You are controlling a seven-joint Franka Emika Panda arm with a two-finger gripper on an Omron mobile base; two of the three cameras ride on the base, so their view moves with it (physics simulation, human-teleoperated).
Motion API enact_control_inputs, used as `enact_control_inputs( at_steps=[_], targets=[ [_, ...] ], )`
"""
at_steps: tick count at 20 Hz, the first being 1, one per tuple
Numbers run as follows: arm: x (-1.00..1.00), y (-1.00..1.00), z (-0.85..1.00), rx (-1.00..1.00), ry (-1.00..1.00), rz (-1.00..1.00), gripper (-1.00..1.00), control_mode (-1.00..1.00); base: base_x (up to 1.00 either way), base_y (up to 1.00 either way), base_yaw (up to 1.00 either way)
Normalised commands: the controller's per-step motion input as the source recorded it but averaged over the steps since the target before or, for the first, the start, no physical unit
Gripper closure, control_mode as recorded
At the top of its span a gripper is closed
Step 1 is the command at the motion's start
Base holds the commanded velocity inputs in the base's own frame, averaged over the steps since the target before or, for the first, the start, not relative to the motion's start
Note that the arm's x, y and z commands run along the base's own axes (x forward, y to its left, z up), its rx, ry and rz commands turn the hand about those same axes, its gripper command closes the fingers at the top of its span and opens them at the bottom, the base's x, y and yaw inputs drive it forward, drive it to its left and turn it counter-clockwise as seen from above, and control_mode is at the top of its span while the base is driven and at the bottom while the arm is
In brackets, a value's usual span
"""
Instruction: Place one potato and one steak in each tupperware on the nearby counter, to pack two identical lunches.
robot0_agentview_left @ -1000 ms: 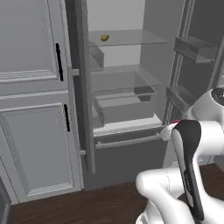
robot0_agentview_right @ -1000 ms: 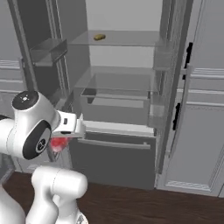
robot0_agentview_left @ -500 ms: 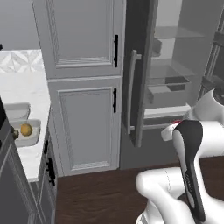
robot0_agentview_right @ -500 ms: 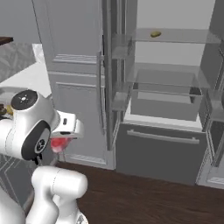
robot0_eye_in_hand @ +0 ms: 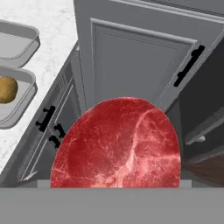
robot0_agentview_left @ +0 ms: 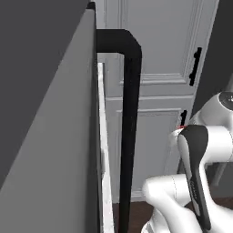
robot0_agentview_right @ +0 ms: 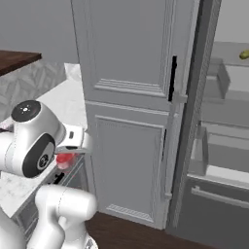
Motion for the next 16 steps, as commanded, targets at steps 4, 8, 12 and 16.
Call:
enact_control_inputs(
  at_steps=[4, 8, 12, 16],
  targets=[
    [0.0, 0.0, 0.0, 0.0, 0.0, 0.0, 1.0, 1.0, 1.0, 0.27, 0.33],
    [0.0, 0.0, 0.0, 0.0, 0.0, 0.0, 1.0, 1.0, 1.0, 0.09, 0.35],
    [0.0, 0.0, 0.0, 0.0, 0.0, 0.0, 1.0, 1.0, 1.0, 0.19, 0.42],
    [0.0, 0.0, 0.0, 0.0, 0.0, 0.0, 1.0, 1.0, 1.0, 0.01, 0.52]
  ],
)
